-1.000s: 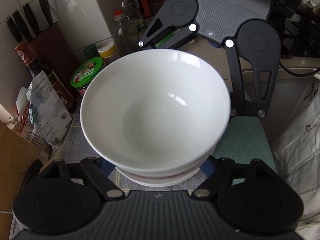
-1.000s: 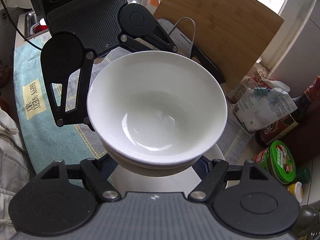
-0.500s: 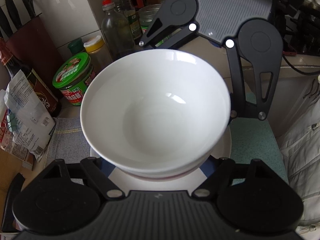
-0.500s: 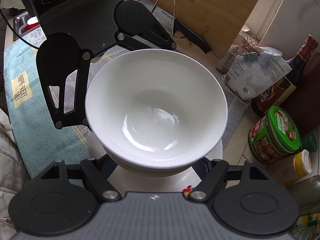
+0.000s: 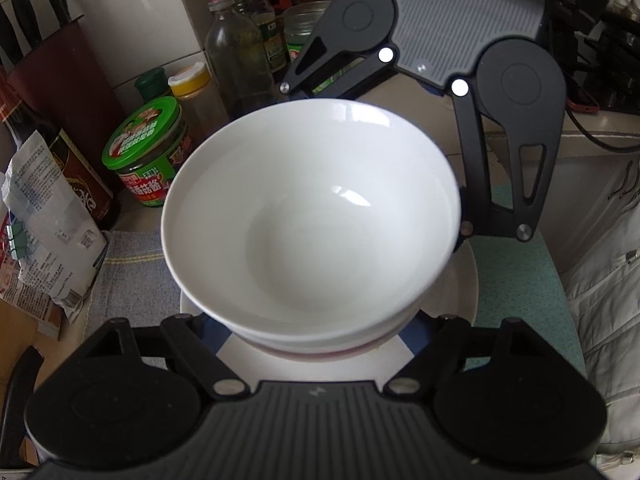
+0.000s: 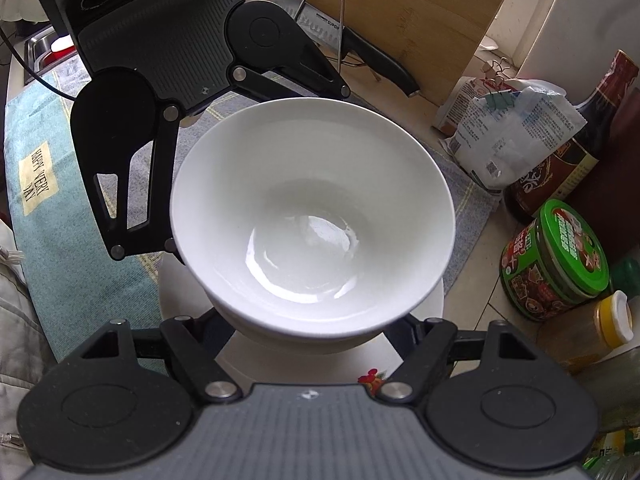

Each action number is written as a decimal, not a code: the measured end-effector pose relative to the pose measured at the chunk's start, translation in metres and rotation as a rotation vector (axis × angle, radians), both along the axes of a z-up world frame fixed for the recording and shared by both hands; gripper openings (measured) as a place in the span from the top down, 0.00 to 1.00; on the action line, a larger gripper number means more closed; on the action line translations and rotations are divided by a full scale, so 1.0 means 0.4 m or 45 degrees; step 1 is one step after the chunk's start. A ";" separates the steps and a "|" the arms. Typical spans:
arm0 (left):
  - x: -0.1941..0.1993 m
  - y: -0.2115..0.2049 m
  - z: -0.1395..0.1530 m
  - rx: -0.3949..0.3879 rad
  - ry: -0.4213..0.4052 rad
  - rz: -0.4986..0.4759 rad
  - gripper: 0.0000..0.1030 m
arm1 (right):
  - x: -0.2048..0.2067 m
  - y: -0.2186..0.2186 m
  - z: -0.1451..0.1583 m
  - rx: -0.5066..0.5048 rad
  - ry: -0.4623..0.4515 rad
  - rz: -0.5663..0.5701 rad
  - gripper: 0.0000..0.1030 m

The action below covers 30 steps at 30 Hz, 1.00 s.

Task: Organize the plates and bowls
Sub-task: 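Lower the bowl stack onto the center of the plate stack with both tools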

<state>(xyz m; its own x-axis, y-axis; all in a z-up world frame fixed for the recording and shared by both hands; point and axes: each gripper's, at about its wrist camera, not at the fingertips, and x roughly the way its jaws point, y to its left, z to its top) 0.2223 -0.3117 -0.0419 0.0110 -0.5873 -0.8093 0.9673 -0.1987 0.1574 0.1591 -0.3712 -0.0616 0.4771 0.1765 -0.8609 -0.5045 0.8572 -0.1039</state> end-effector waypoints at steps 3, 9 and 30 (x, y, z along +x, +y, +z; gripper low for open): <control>0.003 -0.001 -0.003 0.006 0.009 0.002 0.19 | -0.001 0.000 -0.001 0.009 0.004 0.002 0.20; 0.002 -0.007 -0.011 0.012 0.012 0.012 0.19 | 0.004 0.000 -0.009 0.008 0.013 -0.003 0.20; 0.014 0.000 -0.032 -0.031 0.098 0.134 0.15 | 0.001 -0.007 -0.014 0.073 -0.022 -0.032 0.12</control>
<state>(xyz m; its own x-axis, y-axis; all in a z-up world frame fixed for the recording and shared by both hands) 0.2281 -0.3115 -0.0546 0.0122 -0.6053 -0.7959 0.9920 -0.0927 0.0857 0.1595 -0.3738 -0.0672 0.4969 0.2130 -0.8413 -0.4811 0.8744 -0.0628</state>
